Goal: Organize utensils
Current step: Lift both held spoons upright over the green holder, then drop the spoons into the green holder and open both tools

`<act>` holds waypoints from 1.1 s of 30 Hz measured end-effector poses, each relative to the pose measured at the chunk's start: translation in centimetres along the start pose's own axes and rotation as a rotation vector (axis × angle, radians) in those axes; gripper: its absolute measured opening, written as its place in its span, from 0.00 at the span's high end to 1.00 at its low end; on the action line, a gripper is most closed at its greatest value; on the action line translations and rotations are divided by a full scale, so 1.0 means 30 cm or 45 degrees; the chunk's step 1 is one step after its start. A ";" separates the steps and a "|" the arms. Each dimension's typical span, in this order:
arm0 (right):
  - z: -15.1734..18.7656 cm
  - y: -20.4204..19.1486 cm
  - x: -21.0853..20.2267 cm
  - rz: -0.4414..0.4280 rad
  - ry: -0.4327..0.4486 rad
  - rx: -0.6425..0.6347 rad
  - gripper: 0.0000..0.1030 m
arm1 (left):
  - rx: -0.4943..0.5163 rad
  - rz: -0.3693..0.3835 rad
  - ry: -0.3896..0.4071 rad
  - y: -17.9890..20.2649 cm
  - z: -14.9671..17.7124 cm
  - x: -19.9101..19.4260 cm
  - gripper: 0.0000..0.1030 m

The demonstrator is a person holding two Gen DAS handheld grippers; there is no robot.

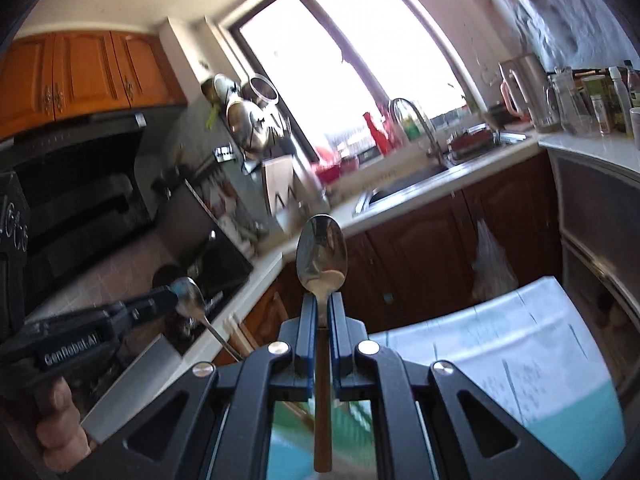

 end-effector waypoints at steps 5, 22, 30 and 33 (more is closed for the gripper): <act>0.030 0.006 0.082 0.005 0.060 -0.051 0.95 | -0.019 -0.005 -0.041 -0.013 0.042 0.148 1.00; 0.270 -0.006 0.140 0.023 0.068 -0.352 0.89 | -0.007 0.073 -0.248 0.010 0.336 0.385 1.00; 0.320 0.000 0.061 0.048 -0.044 -0.382 0.72 | -0.034 0.096 -0.299 0.003 0.448 0.317 1.00; 0.342 0.007 0.014 0.064 -0.126 -0.344 0.72 | -0.051 0.113 -0.313 0.000 0.494 0.253 1.00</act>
Point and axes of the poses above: each gripper's, at about its wrist camera, not at the fingertips, and x roughly the way its jaws point, y to its right, z to its underside, the point moved 10 cm from there along x, roughly the way its jaws point, and after that the axes turned 10 degrees about z, right-handed, at the moved point
